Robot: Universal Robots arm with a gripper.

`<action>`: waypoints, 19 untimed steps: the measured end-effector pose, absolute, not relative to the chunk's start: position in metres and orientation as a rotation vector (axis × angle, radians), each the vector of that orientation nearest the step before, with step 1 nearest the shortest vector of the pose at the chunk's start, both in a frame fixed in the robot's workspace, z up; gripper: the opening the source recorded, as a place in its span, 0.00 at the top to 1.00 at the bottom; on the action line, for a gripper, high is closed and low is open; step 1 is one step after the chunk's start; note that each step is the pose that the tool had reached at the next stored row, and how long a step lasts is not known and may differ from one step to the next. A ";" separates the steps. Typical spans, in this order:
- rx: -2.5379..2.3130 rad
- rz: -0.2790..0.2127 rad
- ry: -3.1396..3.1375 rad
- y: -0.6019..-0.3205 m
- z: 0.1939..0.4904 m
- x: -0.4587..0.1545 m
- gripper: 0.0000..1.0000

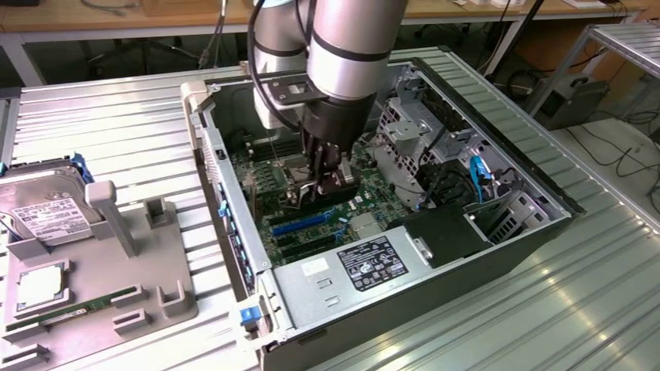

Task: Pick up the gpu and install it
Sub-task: 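Insert the gpu into the slot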

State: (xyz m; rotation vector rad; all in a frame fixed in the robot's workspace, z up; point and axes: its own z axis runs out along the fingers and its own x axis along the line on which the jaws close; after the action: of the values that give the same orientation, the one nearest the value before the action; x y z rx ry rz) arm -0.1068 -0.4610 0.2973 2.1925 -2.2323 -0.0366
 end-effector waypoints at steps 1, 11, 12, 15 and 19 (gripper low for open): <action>2.193 -0.038 -2.233 -0.461 0.296 -0.107 0.74; 2.187 -0.038 -2.239 -0.463 0.280 -0.109 0.74; 2.187 -0.038 -2.239 -0.463 0.279 -0.109 0.74; 2.186 -0.038 -2.240 -0.463 0.277 -0.110 0.74; 2.185 -0.038 -2.241 -0.463 0.274 -0.110 0.74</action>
State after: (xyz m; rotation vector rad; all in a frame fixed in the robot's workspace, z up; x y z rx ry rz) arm -0.1105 -0.4626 0.2742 2.1849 -2.2411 -0.0382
